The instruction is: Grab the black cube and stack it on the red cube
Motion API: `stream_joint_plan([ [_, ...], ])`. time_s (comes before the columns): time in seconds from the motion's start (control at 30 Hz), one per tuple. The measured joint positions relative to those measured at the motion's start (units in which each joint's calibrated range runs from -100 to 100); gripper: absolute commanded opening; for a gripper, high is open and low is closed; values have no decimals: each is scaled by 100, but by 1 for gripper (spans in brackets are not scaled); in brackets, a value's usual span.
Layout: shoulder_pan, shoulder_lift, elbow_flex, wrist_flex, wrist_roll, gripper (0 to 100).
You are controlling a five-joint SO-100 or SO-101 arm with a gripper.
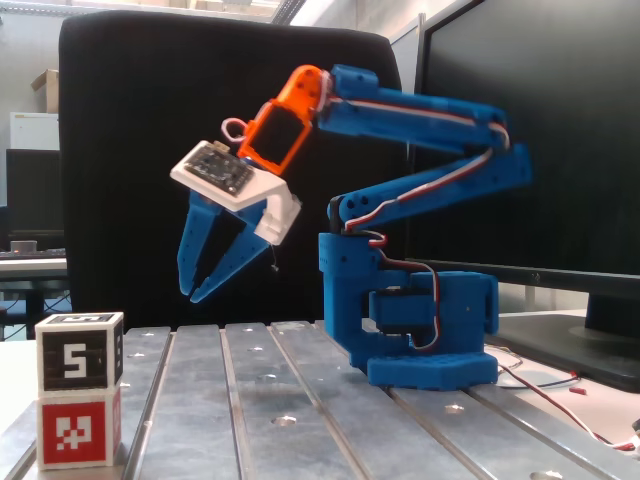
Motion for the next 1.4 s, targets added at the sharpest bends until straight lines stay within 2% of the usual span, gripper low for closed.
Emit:
stream_joint_plan([
  [0.43,15,-2469,1259,610,0,1],
  [1.4,44,-2545,2364,748,0,1],
])
